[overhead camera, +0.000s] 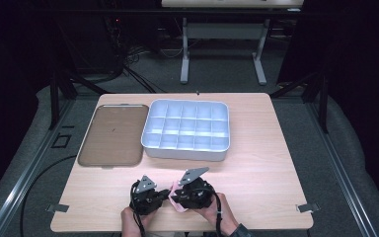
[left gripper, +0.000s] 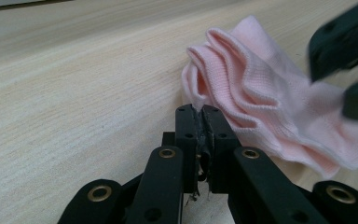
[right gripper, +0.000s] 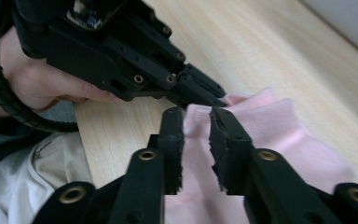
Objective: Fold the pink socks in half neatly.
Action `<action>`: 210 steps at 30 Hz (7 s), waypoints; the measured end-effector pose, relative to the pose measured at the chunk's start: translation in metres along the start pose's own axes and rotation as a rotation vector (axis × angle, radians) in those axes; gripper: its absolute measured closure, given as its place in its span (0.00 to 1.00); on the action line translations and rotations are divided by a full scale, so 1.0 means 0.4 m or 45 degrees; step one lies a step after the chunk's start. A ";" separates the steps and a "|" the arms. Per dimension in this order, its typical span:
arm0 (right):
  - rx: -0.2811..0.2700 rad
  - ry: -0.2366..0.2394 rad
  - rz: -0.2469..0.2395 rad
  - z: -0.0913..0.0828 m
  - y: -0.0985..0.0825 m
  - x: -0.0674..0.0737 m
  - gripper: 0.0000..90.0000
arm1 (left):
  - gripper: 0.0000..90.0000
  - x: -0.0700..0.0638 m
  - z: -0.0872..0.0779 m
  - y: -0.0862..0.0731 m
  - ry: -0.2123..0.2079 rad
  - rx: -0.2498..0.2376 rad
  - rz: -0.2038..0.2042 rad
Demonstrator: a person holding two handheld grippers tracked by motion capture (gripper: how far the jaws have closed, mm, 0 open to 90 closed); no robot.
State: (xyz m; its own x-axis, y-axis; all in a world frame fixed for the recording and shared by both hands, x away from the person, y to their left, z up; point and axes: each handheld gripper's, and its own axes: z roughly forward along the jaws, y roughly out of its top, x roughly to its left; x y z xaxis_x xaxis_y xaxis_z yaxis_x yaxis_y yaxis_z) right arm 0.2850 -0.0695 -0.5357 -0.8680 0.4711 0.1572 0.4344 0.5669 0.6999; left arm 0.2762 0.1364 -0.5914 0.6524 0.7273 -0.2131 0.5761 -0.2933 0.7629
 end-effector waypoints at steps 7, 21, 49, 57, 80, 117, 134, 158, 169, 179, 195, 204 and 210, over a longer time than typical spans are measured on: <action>-0.058 -0.120 0.113 -0.080 -0.037 -0.067 0.85 | 0.95 0.000 0.000 0.000 0.000 -0.001 -0.001; 0.106 -0.103 0.112 0.010 -0.078 -0.082 0.89 | 0.95 0.000 0.001 0.000 -0.001 -0.001 -0.003; 0.136 -0.302 0.132 0.023 -0.084 -0.077 0.33 | 0.76 -0.016 -0.102 0.040 -0.042 -0.127 0.024; 0.130 -0.301 0.146 0.024 -0.085 -0.077 0.32 | 0.89 -0.075 -0.058 0.069 -0.110 -0.030 0.163; 0.098 -0.228 0.247 0.000 -0.104 -0.077 0.62 | 1.00 -0.050 0.006 0.038 -0.035 0.053 0.186; 0.000 -0.137 0.369 -0.053 -0.139 -0.092 0.95 | 0.99 -0.075 0.006 0.042 -0.025 0.004 0.222; -0.014 -0.071 0.353 -0.081 -0.111 -0.086 0.95 | 1.00 -0.062 0.034 0.045 -0.019 0.034 0.222; 0.051 -0.044 0.331 -0.036 -0.041 -0.061 0.93 | 1.00 -0.065 0.043 0.052 -0.019 0.043 0.228; 0.039 -0.031 0.391 -0.003 -0.054 -0.083 0.93 | 1.00 -0.058 0.035 0.053 -0.033 0.048 0.224; 0.044 -0.051 0.378 -0.005 -0.054 -0.083 0.93 | 1.00 -0.063 0.032 0.049 0.008 0.070 0.229; 0.019 -0.048 0.352 0.018 -0.054 -0.076 0.92 | 1.00 -0.041 0.043 0.038 -0.032 0.055 0.180; 0.044 -0.086 0.314 0.030 -0.050 -0.069 0.92 | 0.99 -0.031 0.014 0.050 -0.025 0.018 0.169; 0.066 -0.107 0.305 0.030 -0.046 -0.066 0.92 | 0.99 -0.046 -0.015 0.099 -0.038 -0.036 0.226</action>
State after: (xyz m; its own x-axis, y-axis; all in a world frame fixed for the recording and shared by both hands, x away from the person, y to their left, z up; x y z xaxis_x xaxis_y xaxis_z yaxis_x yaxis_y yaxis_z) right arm 0.3028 -0.0844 -0.5612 -0.7166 0.6495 0.2543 0.6390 0.4651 0.6127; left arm 0.2840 0.1149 -0.5537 0.7571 0.6469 -0.0910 0.4368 -0.3977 0.8069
